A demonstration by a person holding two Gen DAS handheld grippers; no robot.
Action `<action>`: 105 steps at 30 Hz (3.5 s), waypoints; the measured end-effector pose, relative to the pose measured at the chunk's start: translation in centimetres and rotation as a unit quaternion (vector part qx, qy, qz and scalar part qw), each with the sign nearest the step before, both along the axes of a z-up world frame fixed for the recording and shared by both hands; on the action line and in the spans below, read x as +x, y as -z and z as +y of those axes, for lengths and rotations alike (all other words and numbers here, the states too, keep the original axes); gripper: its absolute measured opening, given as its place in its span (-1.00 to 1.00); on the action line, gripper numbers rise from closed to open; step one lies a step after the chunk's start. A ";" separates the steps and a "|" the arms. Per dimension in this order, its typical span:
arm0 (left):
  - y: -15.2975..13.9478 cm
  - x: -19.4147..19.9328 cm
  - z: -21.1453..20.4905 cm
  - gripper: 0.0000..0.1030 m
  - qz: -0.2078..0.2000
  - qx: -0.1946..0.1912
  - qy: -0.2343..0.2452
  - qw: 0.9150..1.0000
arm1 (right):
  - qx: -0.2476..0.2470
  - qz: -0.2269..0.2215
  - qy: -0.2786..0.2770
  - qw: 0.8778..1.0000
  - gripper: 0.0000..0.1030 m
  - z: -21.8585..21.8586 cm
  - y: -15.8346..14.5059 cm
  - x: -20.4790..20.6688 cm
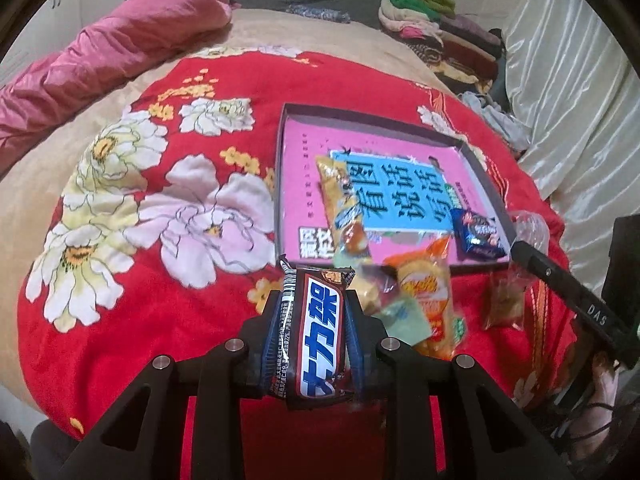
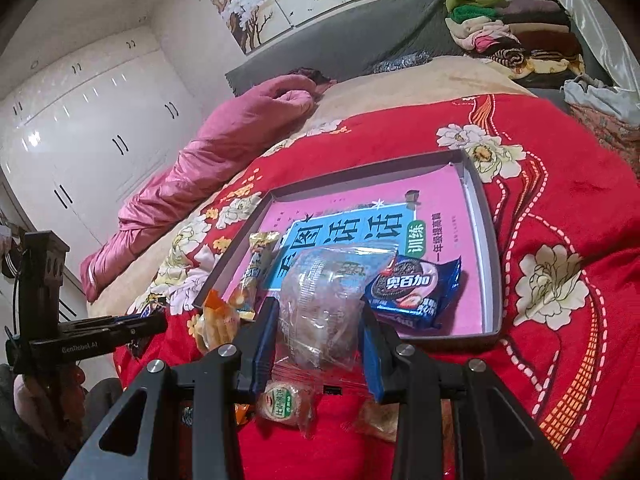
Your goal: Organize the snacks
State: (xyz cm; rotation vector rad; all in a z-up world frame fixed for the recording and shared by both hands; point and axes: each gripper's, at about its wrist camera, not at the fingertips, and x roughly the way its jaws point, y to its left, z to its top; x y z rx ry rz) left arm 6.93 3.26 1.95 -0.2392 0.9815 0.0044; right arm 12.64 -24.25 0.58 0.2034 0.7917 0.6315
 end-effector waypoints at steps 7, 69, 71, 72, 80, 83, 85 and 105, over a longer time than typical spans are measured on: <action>-1.4 1.3 -0.5 -0.42 -0.019 0.004 -0.001 1.000 | 0.008 -0.008 0.010 1.000 -0.26 -0.9 -0.6 0.3; 2.2 9.4 -0.6 -0.42 -0.011 0.043 -0.022 0.999 | -0.081 -0.020 0.090 0.992 -0.25 -4.9 -0.4 6.4; 2.4 9.4 -0.7 -0.42 -0.010 0.050 -0.023 0.998 | -0.087 -0.016 0.089 0.992 -0.25 -4.7 0.0 6.4; 2.5 9.5 -0.7 -0.42 -0.010 0.052 -0.023 0.998 | -0.090 -0.016 0.088 0.992 -0.25 -4.6 0.1 6.4; 3.5 9.9 -1.2 -0.42 -0.003 0.055 -0.019 0.998 | -0.117 -0.006 0.088 0.989 -0.25 -4.0 1.0 6.6; 3.9 10.1 -1.3 -0.42 0.000 0.055 -0.017 0.998 | -0.125 -0.003 0.088 0.988 -0.25 -3.9 1.2 6.7; 4.1 10.1 -1.4 -0.42 0.002 0.054 -0.015 0.998 | -0.125 0.000 0.087 0.988 -0.25 -3.8 1.3 6.7; 4.9 10.5 -1.5 -0.42 0.011 0.047 -0.013 0.999 | -0.131 0.012 0.056 0.990 -0.25 -1.9 2.5 6.7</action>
